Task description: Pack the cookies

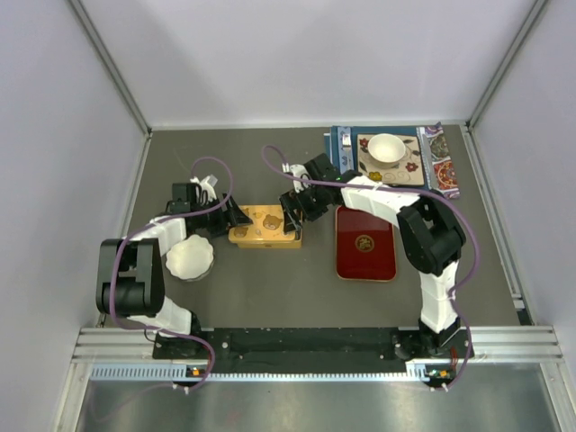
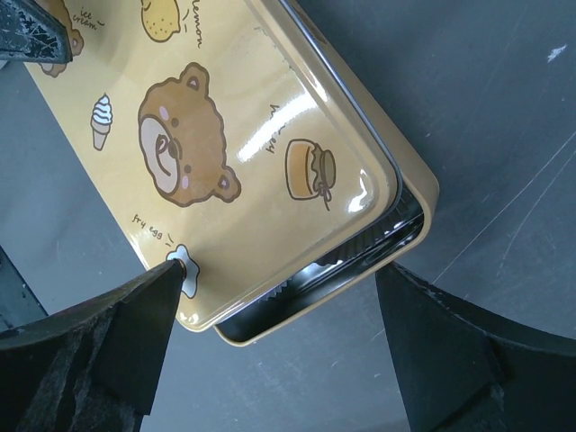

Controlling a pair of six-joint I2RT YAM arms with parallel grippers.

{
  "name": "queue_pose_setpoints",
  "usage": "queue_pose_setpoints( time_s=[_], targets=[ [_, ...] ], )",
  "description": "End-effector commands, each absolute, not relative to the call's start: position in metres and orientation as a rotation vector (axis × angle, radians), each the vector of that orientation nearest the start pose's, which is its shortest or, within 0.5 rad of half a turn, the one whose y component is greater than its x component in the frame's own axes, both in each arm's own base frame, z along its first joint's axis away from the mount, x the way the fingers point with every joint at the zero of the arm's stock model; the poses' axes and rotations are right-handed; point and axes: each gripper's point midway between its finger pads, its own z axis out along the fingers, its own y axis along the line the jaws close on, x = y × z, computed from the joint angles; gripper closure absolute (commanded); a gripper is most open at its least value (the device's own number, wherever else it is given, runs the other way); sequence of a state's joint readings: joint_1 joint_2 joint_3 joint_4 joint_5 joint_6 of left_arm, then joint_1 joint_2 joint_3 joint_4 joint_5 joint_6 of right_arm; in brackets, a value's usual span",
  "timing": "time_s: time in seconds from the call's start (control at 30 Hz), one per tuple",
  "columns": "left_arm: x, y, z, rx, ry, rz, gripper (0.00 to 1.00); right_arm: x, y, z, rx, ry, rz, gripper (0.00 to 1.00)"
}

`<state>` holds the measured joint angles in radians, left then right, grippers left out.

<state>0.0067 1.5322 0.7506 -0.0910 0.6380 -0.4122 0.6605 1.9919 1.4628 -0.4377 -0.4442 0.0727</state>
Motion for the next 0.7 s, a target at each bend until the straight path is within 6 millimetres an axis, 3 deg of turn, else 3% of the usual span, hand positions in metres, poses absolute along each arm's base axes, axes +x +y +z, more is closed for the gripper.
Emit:
queue_pose_setpoints(
  time_s=[0.0,0.23,0.67],
  targets=[
    [0.341,-0.119,0.080,-0.157,2.378,-0.969,0.20,0.330,0.366,0.075,-0.950,2.392,0.871,0.12],
    [0.339,-0.129,0.081,-0.114,2.383,-0.976,0.20,0.335,0.362,0.076,-0.929,2.396,0.862,0.16],
    [0.343,-0.133,0.085,-0.069,2.391,-0.952,0.17,0.340,0.351,0.069,-0.900,2.428,0.855,0.35]
  ],
)
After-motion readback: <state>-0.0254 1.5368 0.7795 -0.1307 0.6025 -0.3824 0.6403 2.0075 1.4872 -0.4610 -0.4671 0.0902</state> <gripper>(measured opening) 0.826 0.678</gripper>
